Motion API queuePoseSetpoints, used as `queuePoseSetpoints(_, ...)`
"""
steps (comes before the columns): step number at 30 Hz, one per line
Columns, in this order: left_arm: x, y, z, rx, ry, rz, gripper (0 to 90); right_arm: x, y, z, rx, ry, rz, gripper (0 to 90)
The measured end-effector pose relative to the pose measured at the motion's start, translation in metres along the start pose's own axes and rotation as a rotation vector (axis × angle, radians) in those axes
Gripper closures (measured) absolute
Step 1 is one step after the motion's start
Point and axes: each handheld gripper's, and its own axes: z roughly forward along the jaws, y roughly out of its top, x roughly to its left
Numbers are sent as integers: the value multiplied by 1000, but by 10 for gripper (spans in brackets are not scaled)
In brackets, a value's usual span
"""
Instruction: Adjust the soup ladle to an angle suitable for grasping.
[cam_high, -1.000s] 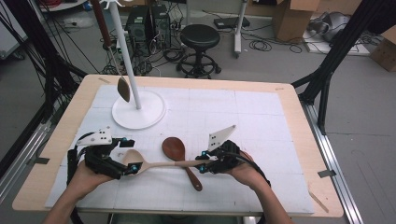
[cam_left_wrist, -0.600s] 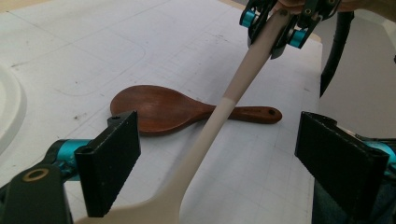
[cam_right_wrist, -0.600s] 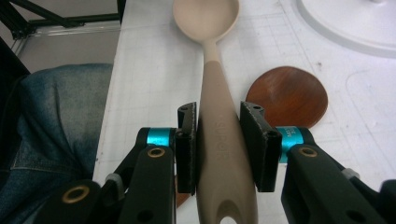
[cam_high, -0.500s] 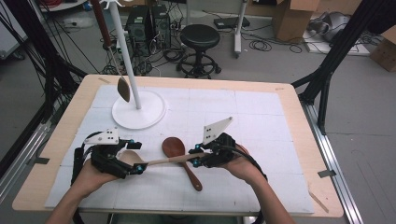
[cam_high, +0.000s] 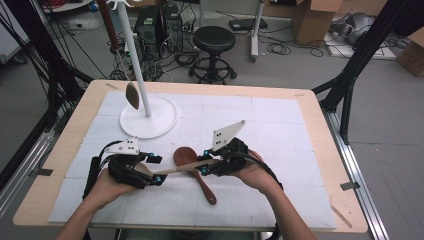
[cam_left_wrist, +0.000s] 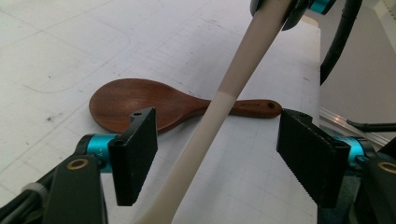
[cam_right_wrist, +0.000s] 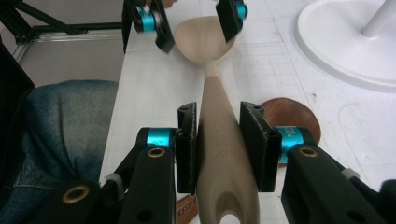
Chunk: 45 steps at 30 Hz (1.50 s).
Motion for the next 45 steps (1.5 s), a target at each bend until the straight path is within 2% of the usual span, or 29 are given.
queuePoseSetpoints(6,0,1,8,29,-10,13,384,0,7,0,-8,-3,-16,683)
queuePoseSetpoints(8,1,1,11,40,-18,15,410,1,9,0,-2,4,-8,682)
queuePoseSetpoints(10,1,1,14,45,-20,14,435,0,10,0,-7,1,-25,682)
queuePoseSetpoints(17,0,5,23,68,-18,40,537,2,14,1,-8,4,-18,682)
queuePoseSetpoints(19,-1,6,26,64,-20,44,550,1,14,1,-9,2,-21,682)
queuePoseSetpoints(21,-2,7,27,63,-7,54,596,1,14,1,-12,1,-20,681)
queuePoseSetpoints(23,-1,7,27,55,-10,53,645,1,14,1,-7,8,-6,680)
queuePoseSetpoints(26,0,7,26,56,-8,61,656,1,14,1,-9,3,-4,678)
queuePoseSetpoints(29,0,7,26,62,-9,72,664,-1,12,1,-22,2,9,675)
queuePoseSetpoints(35,-2,7,24,77,-12,87,694,-5,3,2,-32,-4,85,606)
queuePoseSetpoints(41,-1,7,23,69,-12,91,718,-10,-4,2,-36,-46,147,490)
queuePoseSetpoints(45,-1,8,22,58,-16,83,728,-12,-8,2,-37,-62,172,470)
